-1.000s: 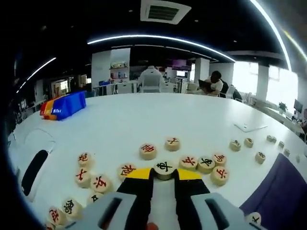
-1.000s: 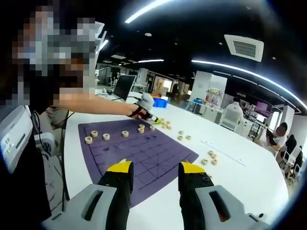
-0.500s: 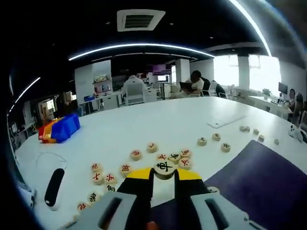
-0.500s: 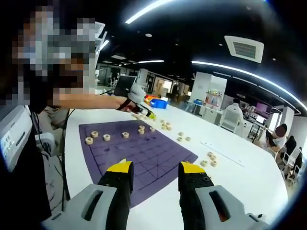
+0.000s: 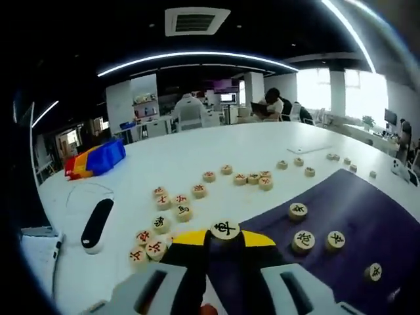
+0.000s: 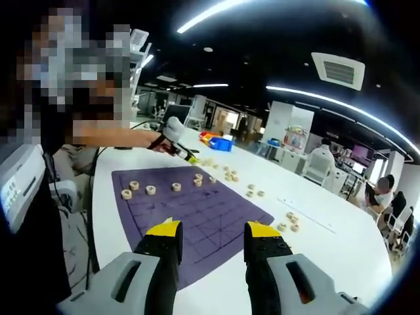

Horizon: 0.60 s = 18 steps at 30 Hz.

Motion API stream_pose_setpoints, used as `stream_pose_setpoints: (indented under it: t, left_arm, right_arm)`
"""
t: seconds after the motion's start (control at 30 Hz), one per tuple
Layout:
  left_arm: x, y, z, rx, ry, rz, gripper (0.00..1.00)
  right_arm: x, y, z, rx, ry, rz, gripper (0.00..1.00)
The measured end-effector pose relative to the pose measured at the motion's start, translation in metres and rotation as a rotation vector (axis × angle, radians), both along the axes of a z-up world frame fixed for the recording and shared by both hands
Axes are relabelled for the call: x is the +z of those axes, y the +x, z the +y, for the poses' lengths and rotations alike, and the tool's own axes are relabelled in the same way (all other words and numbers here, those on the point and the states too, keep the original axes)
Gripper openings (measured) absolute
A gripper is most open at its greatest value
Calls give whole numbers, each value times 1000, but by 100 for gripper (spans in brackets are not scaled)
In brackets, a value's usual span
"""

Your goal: Pick up the chess pieces one by one and place each piece onto its starting position on the chessboard, setting the pieces on their correct points until all the chess pieces are arranged in the starting layout

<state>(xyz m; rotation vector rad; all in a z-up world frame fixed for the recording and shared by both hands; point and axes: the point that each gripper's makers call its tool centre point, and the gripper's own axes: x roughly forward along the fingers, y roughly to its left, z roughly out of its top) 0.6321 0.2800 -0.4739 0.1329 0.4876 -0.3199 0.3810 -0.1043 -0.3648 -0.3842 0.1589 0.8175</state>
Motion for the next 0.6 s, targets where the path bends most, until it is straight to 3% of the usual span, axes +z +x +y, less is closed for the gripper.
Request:
stream_pose_setpoints:
  t: [0.23, 0.6]
  left_arm:
    - [-19, 0, 3, -14, 30, 37, 20]
    - [-22, -1, -10, -7, -55, 39, 20]
  right_arm:
    - [-4, 2, 0, 1, -4, 9, 38]
    - [-6, 2, 2, 4, -7, 15, 38]
